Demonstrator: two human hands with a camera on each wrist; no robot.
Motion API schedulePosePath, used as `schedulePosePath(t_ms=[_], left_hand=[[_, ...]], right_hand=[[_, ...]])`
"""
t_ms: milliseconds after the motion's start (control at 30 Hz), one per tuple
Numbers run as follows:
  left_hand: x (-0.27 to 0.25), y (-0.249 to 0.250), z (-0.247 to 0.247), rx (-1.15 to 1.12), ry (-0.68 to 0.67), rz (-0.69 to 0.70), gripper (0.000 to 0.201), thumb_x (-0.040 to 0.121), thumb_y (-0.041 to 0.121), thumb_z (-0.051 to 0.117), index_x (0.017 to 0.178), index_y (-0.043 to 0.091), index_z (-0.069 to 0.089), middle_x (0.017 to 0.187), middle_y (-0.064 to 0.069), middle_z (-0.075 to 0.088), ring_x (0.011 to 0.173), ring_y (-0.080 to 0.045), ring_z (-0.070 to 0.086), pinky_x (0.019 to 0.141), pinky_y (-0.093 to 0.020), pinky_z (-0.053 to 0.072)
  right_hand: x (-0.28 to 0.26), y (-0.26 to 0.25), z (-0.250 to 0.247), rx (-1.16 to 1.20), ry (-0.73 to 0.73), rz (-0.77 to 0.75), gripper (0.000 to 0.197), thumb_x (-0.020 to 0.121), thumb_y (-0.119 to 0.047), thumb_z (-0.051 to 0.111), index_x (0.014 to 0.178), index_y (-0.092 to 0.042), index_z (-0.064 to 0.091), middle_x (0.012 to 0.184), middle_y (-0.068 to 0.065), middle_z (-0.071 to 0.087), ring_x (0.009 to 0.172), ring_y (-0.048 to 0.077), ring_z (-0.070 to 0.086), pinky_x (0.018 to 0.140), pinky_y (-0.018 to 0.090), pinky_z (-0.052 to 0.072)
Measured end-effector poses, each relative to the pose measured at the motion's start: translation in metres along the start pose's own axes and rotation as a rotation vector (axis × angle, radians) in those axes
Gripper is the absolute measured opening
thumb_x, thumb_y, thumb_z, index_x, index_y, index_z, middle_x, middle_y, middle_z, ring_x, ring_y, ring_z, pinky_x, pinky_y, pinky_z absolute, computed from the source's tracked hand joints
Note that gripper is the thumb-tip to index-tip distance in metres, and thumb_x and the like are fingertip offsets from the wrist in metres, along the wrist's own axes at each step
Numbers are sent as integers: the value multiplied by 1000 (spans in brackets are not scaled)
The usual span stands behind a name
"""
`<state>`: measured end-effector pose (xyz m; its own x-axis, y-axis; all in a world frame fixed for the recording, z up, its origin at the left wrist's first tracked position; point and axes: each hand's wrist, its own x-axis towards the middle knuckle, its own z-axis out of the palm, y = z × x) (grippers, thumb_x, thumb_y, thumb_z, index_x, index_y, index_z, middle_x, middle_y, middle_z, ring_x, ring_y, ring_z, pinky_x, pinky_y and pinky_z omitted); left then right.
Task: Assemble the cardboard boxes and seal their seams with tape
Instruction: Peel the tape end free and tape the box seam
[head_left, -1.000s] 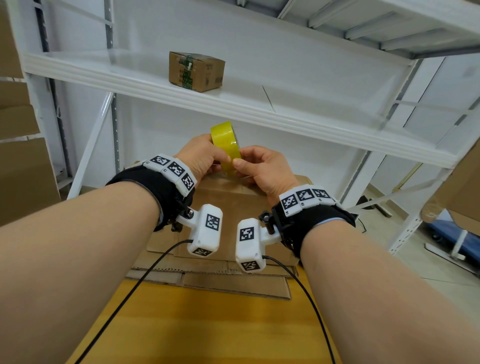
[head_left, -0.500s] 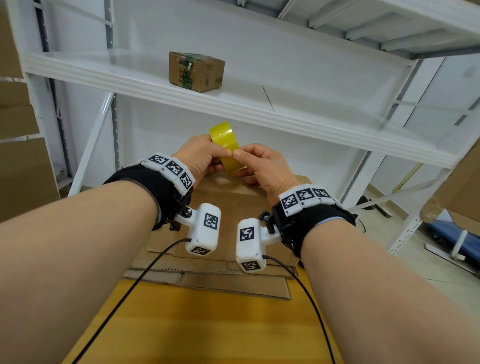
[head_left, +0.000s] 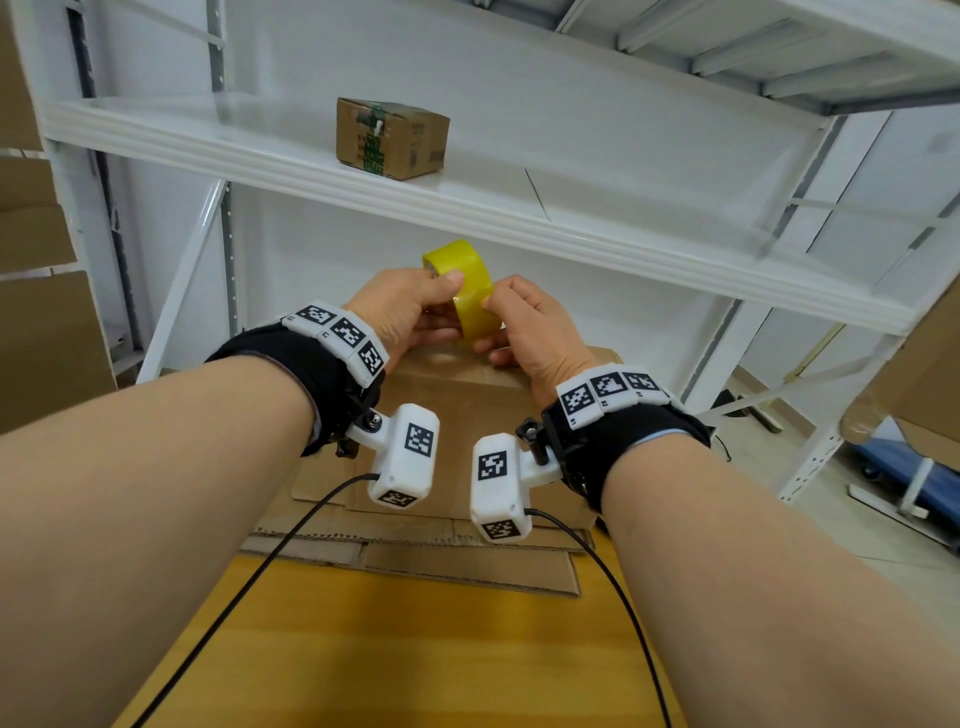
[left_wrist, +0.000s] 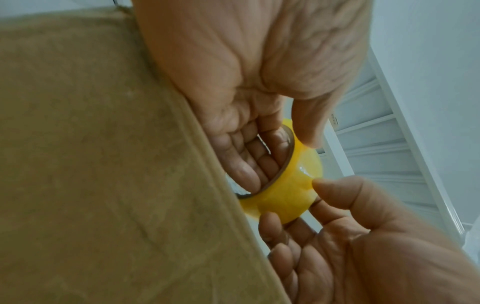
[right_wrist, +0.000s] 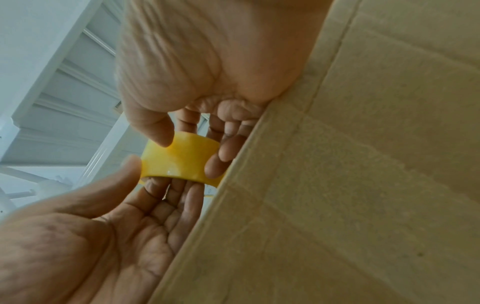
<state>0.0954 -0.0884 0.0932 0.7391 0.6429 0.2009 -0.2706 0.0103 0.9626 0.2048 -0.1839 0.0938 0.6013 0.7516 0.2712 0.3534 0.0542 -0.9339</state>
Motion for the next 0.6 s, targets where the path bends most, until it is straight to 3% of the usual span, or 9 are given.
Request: schedulePosePath(t_ms=[267, 433, 600], left_hand=[[1, 1, 1, -11, 19, -7, 18, 98, 21, 51, 92, 7, 61, 86, -11, 66, 74, -16, 66, 68, -23, 57], [0, 1, 2, -49, 24, -10, 20, 99, 19, 49, 90, 5, 61, 83, -11, 66, 67, -14, 68, 67, -25, 59], [0, 1, 0, -110, 53, -19, 22, 100, 19, 48, 99, 0, 59, 82, -11, 64, 67, -15, 66, 64, -26, 59]], right_hand=[[0, -1, 0, -3, -9, 1, 17, 94, -13, 52, 79, -20, 56, 72, 5, 61, 54, 15, 58, 48, 24, 45], [-1, 1, -2, -33, -22, -15, 22, 89, 1, 47, 85, -18, 60, 77, 6, 60, 55, 14, 57, 51, 23, 49], [-4, 0, -2, 28, -22, -15, 12, 92, -13, 59, 83, -20, 63, 75, 6, 62, 54, 14, 57, 49, 23, 46]])
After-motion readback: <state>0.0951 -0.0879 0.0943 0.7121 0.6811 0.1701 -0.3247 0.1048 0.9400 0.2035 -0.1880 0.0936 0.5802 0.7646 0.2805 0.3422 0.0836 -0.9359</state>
